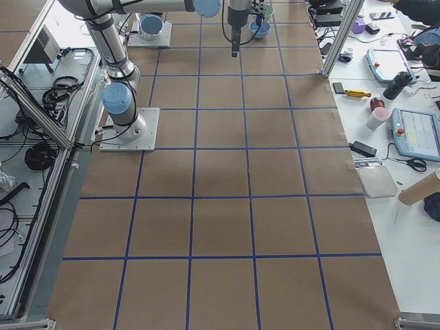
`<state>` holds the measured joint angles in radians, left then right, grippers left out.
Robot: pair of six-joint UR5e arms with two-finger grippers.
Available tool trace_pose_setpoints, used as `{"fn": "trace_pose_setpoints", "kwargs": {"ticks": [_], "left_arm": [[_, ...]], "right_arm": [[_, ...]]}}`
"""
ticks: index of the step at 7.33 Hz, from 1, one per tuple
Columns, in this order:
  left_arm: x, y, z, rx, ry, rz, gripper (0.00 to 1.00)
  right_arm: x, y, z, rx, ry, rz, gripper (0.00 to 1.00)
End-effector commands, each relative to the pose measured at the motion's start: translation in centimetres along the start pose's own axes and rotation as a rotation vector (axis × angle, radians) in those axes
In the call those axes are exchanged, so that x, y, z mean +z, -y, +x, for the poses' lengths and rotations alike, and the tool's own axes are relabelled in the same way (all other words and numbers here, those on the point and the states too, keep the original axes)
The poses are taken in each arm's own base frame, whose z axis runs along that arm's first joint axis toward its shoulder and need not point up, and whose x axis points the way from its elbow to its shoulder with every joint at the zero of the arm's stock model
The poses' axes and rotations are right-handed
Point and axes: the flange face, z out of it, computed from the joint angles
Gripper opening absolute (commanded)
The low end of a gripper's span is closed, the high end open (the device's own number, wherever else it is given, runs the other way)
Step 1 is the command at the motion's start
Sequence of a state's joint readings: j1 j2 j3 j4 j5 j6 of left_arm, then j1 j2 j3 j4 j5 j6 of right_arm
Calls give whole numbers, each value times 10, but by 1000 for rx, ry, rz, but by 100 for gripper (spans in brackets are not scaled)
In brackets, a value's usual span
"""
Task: Stack green bowl on blue bowl
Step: 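Lift the green bowl with the left gripper and carry it over the blue bowl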
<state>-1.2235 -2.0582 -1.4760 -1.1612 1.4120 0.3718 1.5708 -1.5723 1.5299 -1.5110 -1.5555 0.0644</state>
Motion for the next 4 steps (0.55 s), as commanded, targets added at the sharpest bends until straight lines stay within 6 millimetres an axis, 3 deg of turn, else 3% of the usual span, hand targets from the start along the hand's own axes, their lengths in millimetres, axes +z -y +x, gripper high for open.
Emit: {"fn": "trace_pose_setpoints", "kwargs": {"ticks": [1,2,4], "left_arm": [[19,4,-3,-17,-15,-17,6],[25,3,-3,-20,-19,-27,7],[36,0,-4,-39,-22,-45,17]], "right_arm": [[0,0,0,0,0,0,100],[0,0,0,0,0,0,100],[0,0,0,0,0,0,100]]}}
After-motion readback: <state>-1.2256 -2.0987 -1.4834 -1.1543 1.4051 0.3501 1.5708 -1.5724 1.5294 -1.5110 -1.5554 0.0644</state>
